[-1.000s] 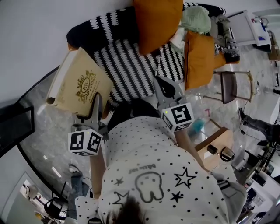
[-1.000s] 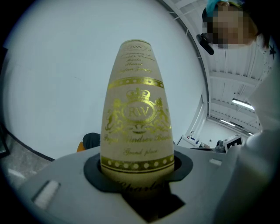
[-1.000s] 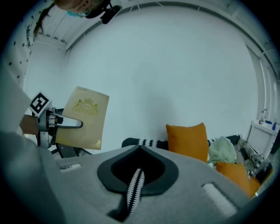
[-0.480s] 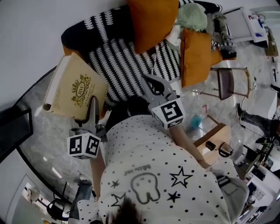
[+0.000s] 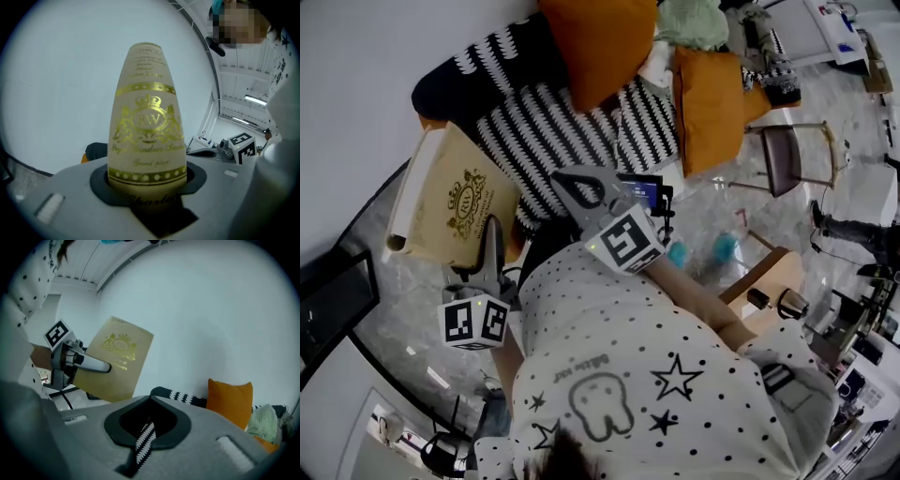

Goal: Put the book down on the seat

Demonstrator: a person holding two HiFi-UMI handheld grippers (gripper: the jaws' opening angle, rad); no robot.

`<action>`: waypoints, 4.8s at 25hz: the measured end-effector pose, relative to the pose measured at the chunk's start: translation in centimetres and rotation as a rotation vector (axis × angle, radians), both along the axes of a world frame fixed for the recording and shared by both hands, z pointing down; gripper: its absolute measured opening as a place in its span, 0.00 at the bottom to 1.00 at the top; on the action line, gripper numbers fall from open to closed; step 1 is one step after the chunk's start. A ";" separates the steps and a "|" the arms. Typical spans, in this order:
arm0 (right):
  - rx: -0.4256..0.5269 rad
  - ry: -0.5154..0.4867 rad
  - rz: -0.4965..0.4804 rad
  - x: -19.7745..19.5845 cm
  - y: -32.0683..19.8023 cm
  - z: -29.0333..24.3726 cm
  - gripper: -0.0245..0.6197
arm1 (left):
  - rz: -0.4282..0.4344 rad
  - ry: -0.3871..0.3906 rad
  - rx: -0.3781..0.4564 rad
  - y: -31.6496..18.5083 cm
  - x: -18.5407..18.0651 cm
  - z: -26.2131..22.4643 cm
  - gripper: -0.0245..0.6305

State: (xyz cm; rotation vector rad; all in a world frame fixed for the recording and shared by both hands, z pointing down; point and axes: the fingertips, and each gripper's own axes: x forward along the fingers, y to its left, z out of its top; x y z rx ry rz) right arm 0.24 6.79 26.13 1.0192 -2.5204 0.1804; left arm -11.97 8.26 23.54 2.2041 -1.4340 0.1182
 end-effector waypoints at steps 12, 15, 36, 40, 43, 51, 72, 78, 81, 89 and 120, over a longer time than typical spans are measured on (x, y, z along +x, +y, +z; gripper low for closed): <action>0.001 0.008 -0.007 -0.2 0.0 0.1 0.04 | 0.016 0.044 -0.047 0.0 0.1 0.4 0.38; -0.003 0.007 0.002 0.0 0.1 0.2 0.04 | 0.038 0.025 -0.069 0.1 0.2 0.8 0.38; 0.009 0.019 0.134 4.3 -2.2 0.1 0.04 | 0.162 0.098 -0.216 -2.3 1.7 5.9 0.39; 0.003 0.023 0.133 4.3 -1.9 0.4 0.04 | 0.218 0.078 -0.272 -2.0 2.0 7.7 0.39; -0.007 0.038 0.132 4.5 -1.5 0.5 0.04 | 0.267 0.067 -0.314 -1.6 2.8 9.1 0.39; -0.039 0.059 0.139 4.6 -1.5 1.2 0.04 | 0.350 0.033 -0.380 -1.6 3.9 11.8 0.39; -0.082 0.125 0.130 5.5 -0.9 2.4 0.04 | 0.413 0.063 -0.492 -1.8 6.0 16.3 0.39; -0.102 0.125 0.142 5.8 -0.5 2.3 0.04 | 0.423 0.070 -0.532 -1.8 6.8 17.6 0.39; -0.099 0.140 0.148 5.5 -0.2 2.6 0.04 | 0.433 0.075 -0.548 -1.6 6.5 19.2 0.39; -0.099 0.181 0.157 6.5 0.4 2.8 0.04 | 0.464 0.067 -0.585 -2.0 7.6 21.5 0.39; -0.211 0.205 0.289 7.9 4.7 5.4 0.04 | 0.368 0.102 -0.721 -1.0 7.7 32.2 0.39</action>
